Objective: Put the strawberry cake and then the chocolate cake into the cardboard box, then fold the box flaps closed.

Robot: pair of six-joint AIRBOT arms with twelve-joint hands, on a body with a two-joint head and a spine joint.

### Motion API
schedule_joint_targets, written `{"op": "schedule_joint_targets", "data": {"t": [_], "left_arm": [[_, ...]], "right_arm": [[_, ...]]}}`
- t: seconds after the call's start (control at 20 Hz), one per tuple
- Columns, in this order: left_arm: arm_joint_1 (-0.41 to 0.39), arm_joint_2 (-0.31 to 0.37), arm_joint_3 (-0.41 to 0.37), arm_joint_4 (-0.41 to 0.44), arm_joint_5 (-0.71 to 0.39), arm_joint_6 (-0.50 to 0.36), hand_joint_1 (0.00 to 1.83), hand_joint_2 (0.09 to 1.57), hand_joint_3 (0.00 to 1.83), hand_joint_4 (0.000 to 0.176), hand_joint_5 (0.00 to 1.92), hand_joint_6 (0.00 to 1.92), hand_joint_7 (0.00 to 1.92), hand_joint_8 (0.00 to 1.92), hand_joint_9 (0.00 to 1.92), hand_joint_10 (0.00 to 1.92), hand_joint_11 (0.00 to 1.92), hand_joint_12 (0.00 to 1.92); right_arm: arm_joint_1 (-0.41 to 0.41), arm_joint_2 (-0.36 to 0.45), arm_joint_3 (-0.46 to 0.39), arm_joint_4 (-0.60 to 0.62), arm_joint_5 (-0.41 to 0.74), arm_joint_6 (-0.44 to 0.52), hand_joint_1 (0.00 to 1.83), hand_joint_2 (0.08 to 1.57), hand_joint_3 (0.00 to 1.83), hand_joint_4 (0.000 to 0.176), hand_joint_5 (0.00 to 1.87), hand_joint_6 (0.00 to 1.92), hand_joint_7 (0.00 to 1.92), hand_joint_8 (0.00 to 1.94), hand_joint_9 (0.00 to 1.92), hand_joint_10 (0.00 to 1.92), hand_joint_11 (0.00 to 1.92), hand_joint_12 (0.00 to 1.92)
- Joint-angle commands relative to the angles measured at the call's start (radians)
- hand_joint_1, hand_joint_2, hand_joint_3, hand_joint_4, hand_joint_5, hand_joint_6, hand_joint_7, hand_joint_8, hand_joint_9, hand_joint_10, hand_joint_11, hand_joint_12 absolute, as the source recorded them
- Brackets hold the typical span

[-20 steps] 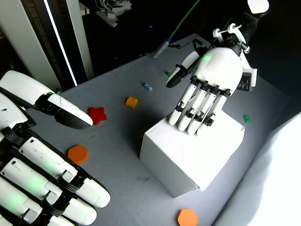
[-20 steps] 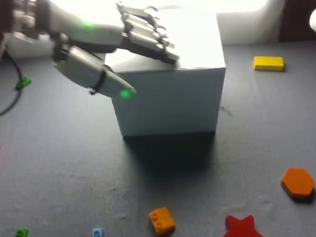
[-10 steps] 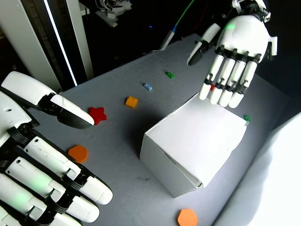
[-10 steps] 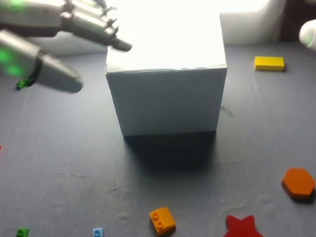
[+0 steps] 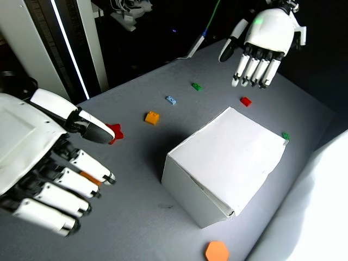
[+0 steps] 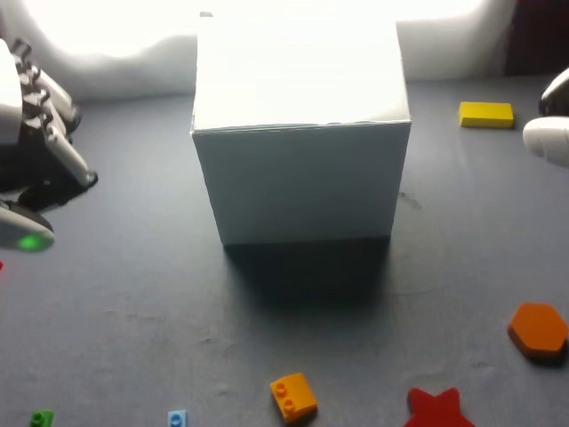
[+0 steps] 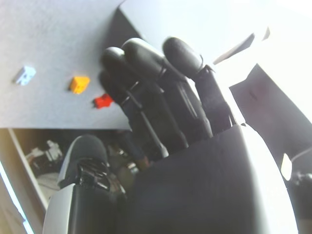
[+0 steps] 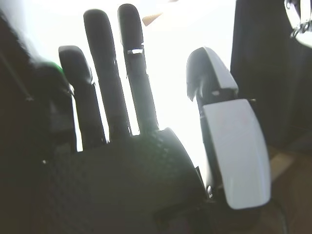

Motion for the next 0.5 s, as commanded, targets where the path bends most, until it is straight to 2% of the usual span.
{"op": "schedule_joint_targets", "data": {"t": [0.0,0.05,0.15,0.2,0.3,0.45], "left_arm": [[-0.005,0.023,-0.015,-0.074,-0.011,-0.002,0.11,1.42,0.01,0.0,0.98,1.6,1.16,1.59,1.11,1.82,0.99,1.92],[-0.005,0.04,-0.04,-0.07,-0.015,-0.003,0.14,1.45,0.01,0.0,1.0,1.67,1.17,1.65,1.14,1.84,1.04,1.92],[-0.013,0.069,-0.076,-0.069,-0.021,-0.005,0.2,1.52,0.01,0.0,1.03,1.83,1.19,1.83,1.19,1.92,1.15,1.92],[-0.016,0.077,-0.082,-0.069,-0.023,-0.006,0.23,1.53,0.01,0.0,1.04,1.87,1.19,1.9,1.21,1.92,1.18,1.92],[-0.02,0.087,-0.077,-0.076,-0.025,-0.009,0.26,1.54,0.0,0.0,1.02,1.89,1.16,1.91,1.17,1.92,1.12,1.92],[-0.055,0.086,-0.027,-0.081,-0.034,-0.018,0.29,1.53,0.0,0.0,1.02,1.91,1.16,1.92,1.18,1.92,1.14,1.92]], "right_arm": [[0.009,0.01,0.0,-0.044,0.073,-0.011,0.21,1.47,0.02,0.0,0.94,1.59,1.24,1.7,1.26,1.92,1.22,1.92],[0.008,0.009,-0.002,-0.096,0.067,-0.011,0.33,1.5,0.02,0.0,0.99,1.7,1.27,1.78,1.32,1.92,1.32,1.92],[-0.005,0.009,-0.014,-0.23,0.081,-0.011,0.39,1.52,0.01,0.0,1.04,1.82,1.29,1.86,1.36,1.92,1.37,1.92],[-0.008,0.009,-0.017,-0.247,0.092,-0.011,0.37,1.54,0.01,0.0,1.05,1.84,1.3,1.85,1.36,1.92,1.37,1.92],[-0.008,0.009,-0.019,-0.251,0.095,-0.011,0.4,1.54,0.01,0.0,1.02,1.83,1.28,1.85,1.35,1.92,1.39,1.92],[-0.009,0.009,-0.019,-0.251,0.093,-0.011,0.36,1.54,0.0,0.0,1.03,1.82,1.28,1.85,1.34,1.92,1.36,1.92]]}}
